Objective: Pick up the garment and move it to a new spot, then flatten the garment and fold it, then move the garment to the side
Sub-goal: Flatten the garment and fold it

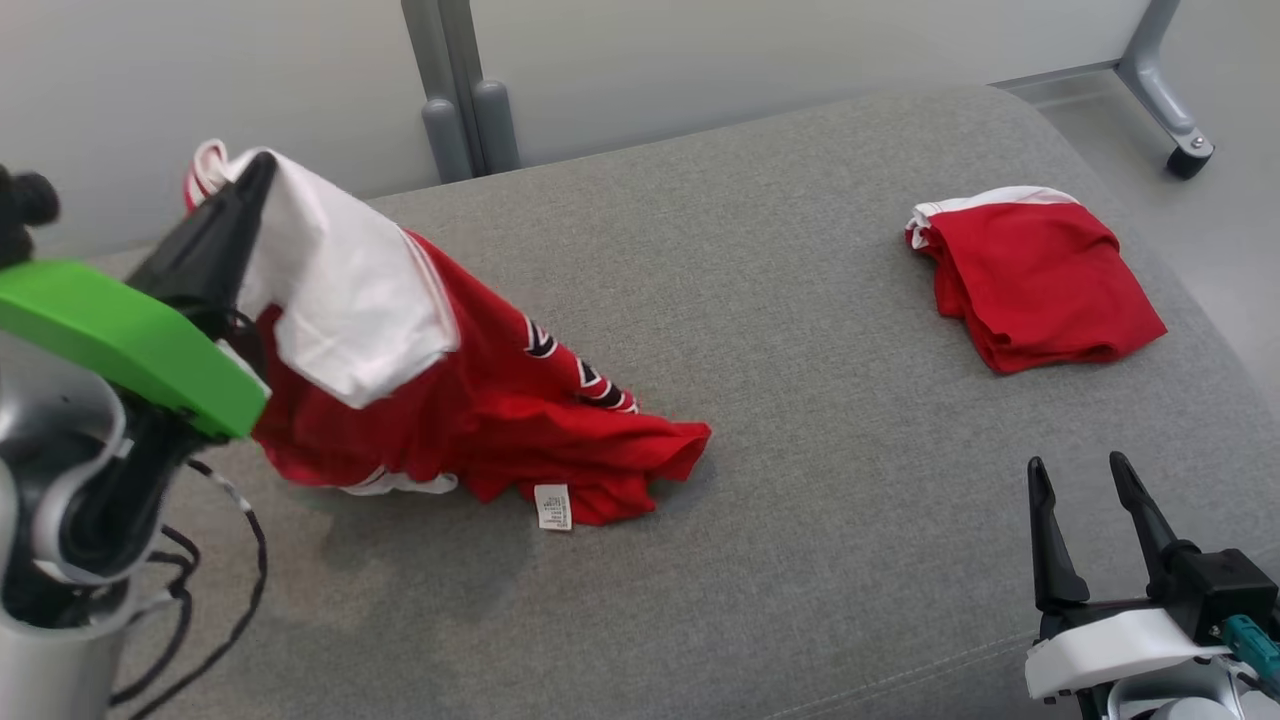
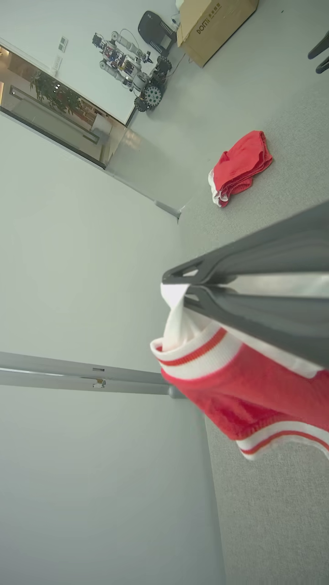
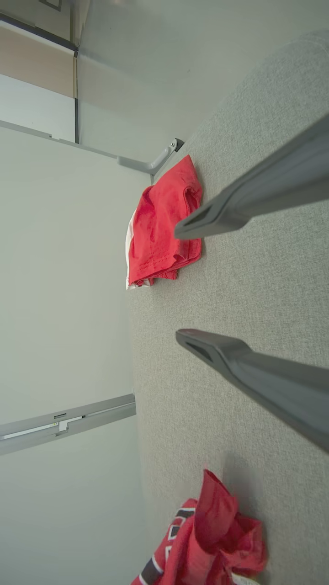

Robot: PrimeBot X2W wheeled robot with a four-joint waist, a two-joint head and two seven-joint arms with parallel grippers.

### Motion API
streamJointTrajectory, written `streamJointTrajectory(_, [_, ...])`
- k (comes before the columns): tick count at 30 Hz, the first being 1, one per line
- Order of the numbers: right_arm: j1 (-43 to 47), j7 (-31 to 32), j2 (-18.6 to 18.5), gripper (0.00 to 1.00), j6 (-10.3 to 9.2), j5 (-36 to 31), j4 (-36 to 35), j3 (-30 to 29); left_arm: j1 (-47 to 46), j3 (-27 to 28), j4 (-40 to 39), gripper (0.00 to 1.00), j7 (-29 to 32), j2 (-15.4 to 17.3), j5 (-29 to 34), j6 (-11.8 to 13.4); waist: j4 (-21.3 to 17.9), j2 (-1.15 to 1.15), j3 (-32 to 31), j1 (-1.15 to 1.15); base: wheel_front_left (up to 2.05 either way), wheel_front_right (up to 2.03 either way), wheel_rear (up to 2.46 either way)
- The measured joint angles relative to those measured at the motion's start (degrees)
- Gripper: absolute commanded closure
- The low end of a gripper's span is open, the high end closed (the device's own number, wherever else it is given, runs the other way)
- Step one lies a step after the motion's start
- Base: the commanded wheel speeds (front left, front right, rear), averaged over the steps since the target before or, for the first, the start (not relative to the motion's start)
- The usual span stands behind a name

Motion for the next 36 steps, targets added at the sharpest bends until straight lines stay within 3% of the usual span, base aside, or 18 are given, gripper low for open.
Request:
streamJointTrajectory(6, [-0.2, 0.0, 0.0, 0.00, 0.00, 0.3, 0.2, -0.7, -8.2, 3.7, -0.6, 1.00, 5.6, 3.9, -3.5, 0.4, -0.3, 0.00, 0.2, 0.00, 0.00, 0.00, 0.00])
streamJointTrajectory(13, [-0.5, 0.0, 0.0, 0.00, 0.00, 0.5, 0.8, -0.8, -16.6, 0.5, 0.4, 1.00, 9.9, 4.0, -4.7, -0.9, 0.3, 0.00, -0.1, 0.00, 0.00, 0.00, 0.00])
streamJointTrajectory(28, [-2.0, 0.0, 0.0, 0.00, 0.00, 1.3, 1.3, 0.1, -27.6, -11.2, 16.3, 1.00, 9.0, -7.4, -1.5, -3.5, -2.6, 0.00, -1.0, 0.00, 0.00, 0.00, 0.00])
streamJointTrajectory(36, [-4.3, 0.0, 0.0, 0.00, 0.00, 3.4, 1.7, 1.7, -33.7, -16.6, 29.8, 1.00, 6.6, -12.4, 1.7, -7.9, -6.2, 0.00, 0.9, 0.00, 0.00, 0.00, 0.00])
